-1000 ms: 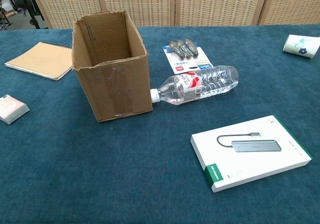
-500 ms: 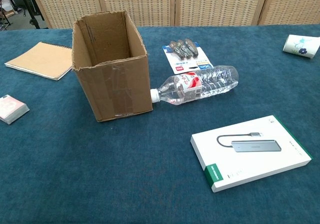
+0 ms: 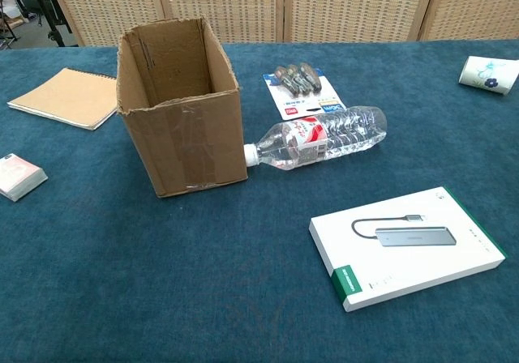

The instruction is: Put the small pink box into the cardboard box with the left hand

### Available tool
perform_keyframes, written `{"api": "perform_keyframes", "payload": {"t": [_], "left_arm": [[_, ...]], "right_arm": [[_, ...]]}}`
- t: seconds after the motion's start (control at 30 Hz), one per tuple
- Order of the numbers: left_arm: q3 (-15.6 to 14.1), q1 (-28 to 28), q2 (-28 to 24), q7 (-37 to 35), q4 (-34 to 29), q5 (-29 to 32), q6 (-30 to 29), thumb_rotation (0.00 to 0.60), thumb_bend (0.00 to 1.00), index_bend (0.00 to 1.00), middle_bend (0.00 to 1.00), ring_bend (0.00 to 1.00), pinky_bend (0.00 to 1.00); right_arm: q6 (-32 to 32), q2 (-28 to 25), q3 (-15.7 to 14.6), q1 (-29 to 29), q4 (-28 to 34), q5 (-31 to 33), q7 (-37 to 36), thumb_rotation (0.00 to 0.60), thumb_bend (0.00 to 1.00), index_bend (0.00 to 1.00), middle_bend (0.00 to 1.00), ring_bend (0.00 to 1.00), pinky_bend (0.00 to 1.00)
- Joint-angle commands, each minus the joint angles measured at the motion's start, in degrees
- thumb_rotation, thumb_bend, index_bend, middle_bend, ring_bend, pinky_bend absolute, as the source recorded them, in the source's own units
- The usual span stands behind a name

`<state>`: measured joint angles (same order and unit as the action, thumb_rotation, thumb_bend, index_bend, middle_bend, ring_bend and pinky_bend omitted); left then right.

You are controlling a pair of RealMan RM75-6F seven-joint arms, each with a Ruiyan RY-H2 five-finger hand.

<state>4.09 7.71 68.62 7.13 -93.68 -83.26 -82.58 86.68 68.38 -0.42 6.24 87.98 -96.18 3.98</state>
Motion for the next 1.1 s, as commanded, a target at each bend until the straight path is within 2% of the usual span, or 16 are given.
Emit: {"api": "perform_keyframes", "payload": {"t": [0.03,0.27,0.53,0.63,0.93,1.1], "left_arm": [[0.97,1.47,-1.33,-1.22,-0.22,1.34,2.41,0.600,0.25,0.01,0.00,0.00,0.00],[2.69,5.12,-3.52,-1.21,-1.13,5.52,9.17,0.600,0.26,0.14,0.00,0.00,0.00],[2.88,9.38,-6.40,-2.41,-1.96,8.95,18.32,0.600,0.27,0.28,0.00,0.00,0.00],[2.99,10.69,-6.80,-1.83,-1.71,9.98,20.37,0.600,0.27,0.29,0.00,0.00,0.00],[2.00,14.91,-4.74,6.41,0.93,15.17,26.29,0.600,0.27,0.29,0.00,0.00,0.00],[0.98,16.84,-4.45,7.14,1.96,16.47,30.15,0.600,0.27,0.29,0.00,0.00,0.00]], "right_arm": [[0.06,0.04,-0.02,0.01,-0.02,-0.10,0.08,0.600,0.13,0.08,0.00,0.00,0.00],[0.13,0.10,0.02,0.00,-0.13,-0.06,-0.03,0.600,0.13,0.08,0.00,0.00,0.00],[0.25,0.17,0.00,0.08,-0.35,-0.32,-0.35,0.600,0.13,0.08,0.00,0.00,0.00],[0.41,0.21,0.02,0.05,-0.44,-0.38,-0.46,0.600,0.13,0.08,0.00,0.00,0.00],[0.88,0.33,0.10,0.01,-0.79,-0.57,-1.01,0.600,0.13,0.08,0.00,0.00,0.00],[0.94,0.39,0.16,0.03,-0.96,-0.54,-1.22,0.600,0.13,0.08,0.00,0.00,0.00]]}}
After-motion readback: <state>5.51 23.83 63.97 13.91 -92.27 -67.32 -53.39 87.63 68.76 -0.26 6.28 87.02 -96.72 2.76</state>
